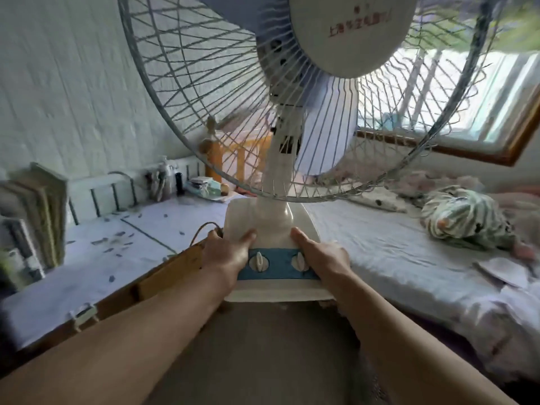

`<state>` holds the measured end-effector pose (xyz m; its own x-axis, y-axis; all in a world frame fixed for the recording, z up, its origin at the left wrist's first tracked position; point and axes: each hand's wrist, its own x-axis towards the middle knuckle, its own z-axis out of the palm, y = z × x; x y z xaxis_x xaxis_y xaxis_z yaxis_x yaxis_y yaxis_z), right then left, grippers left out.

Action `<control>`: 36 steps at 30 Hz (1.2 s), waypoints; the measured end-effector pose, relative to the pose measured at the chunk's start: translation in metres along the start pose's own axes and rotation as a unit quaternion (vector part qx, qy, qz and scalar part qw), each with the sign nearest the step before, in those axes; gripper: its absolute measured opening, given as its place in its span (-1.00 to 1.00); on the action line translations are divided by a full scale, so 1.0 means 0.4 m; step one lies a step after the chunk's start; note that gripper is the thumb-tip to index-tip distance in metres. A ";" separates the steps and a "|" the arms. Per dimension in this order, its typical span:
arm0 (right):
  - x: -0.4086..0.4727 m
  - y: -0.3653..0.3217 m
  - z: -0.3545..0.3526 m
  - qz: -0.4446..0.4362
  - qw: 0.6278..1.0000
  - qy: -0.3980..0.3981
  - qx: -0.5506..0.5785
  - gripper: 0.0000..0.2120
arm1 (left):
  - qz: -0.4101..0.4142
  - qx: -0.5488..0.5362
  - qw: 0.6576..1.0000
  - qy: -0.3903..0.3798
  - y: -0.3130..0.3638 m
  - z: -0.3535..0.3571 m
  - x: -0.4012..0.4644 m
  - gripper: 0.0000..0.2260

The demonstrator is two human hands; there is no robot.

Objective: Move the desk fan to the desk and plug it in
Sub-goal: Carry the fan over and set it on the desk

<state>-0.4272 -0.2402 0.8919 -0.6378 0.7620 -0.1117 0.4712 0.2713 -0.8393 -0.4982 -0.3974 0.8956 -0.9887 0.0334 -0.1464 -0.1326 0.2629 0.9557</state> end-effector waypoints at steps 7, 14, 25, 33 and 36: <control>0.165 -0.127 0.202 -0.060 0.991 -0.122 -0.010 -0.24 | -0.042 -0.010 0.990 0.132 -0.011 -0.062 0.178 -0.23; 0.271 -0.265 0.433 -0.108 0.973 -0.197 -0.046 -0.18 | -0.068 0.026 0.971 0.226 -0.015 -0.169 0.342 -0.27; 0.397 -0.423 0.829 -0.153 0.953 -0.240 -0.107 -0.20 | -0.091 0.017 0.951 0.295 -0.095 -0.333 0.677 -0.32; 0.496 -0.480 1.071 -0.168 0.937 -0.278 -0.128 -0.27 | -0.123 0.005 0.938 0.325 -0.179 -0.386 0.896 -0.26; 0.548 -0.484 1.138 -0.176 0.931 -0.290 -0.137 -0.31 | -0.146 0.002 0.931 0.333 -0.215 -0.375 0.964 -0.22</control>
<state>-0.9355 -0.3934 0.7878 -0.9661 0.1745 -0.1903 0.2582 0.6439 -0.7202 -0.8787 -0.5519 0.7954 -0.7345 -0.6459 -0.2079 -0.4039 0.1699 0.8989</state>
